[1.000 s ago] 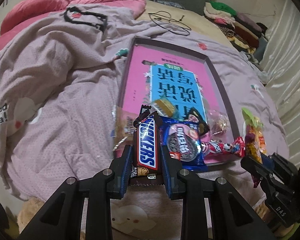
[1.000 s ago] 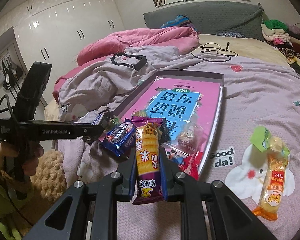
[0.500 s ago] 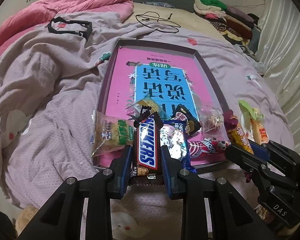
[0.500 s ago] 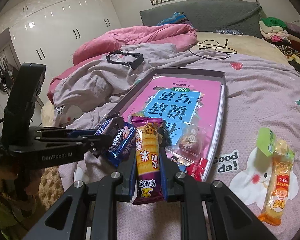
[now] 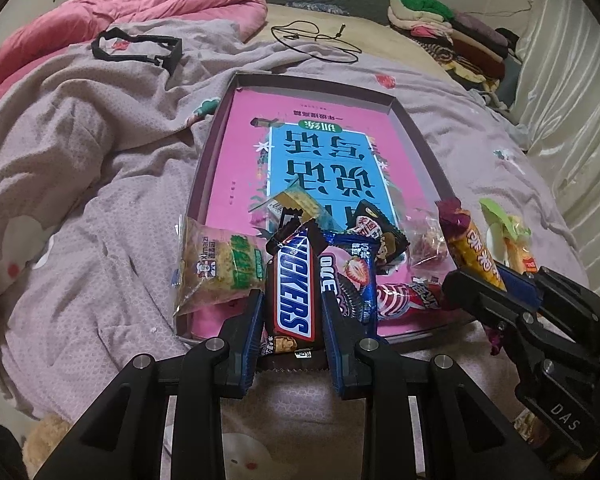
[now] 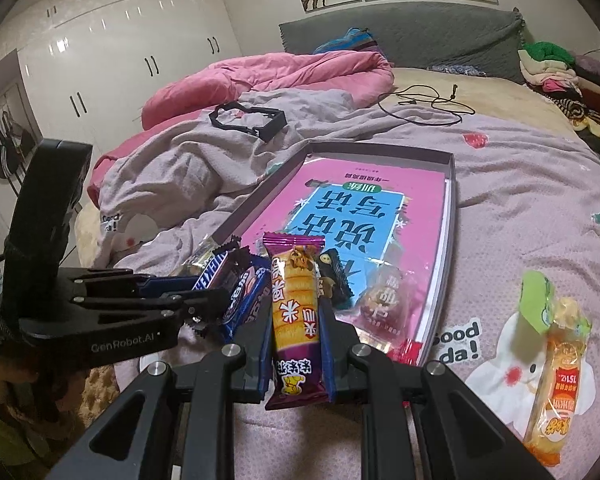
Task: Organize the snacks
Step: 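Lower both held snacks onto the tray and open both tools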
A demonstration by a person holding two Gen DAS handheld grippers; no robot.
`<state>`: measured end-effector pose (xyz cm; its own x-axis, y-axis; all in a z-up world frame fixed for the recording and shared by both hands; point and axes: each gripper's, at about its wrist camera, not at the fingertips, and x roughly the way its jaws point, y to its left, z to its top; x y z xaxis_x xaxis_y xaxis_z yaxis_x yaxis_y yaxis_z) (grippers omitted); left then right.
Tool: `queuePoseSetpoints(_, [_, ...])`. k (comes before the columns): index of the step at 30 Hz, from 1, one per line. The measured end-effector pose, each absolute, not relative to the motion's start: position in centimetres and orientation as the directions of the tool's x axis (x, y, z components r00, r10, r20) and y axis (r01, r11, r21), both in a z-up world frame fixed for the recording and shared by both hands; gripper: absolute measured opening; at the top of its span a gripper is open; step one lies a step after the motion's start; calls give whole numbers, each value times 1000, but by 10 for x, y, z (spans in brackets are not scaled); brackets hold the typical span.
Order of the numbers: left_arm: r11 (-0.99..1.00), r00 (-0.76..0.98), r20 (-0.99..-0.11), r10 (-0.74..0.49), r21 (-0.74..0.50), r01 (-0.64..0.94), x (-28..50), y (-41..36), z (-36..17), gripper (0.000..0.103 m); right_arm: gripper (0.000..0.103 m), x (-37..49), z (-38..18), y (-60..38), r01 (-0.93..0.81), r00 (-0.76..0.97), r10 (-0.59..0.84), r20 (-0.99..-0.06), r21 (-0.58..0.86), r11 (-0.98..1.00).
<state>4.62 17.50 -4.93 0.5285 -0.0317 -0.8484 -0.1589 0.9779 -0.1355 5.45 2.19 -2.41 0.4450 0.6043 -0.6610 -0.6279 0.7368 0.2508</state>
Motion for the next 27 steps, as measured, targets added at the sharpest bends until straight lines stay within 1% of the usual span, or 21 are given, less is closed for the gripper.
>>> queuePoseSetpoints(13, [979, 542, -840, -31, -136, -155, 49, 177, -52, 29, 21, 65, -34, 43, -619, 455, 558, -694, 204, 758])
queuePoseSetpoints(27, [978, 541, -840, -36, -141, -154, 49, 178, -52, 29, 21, 79, -43, 54, -599, 440, 550, -710, 225, 769])
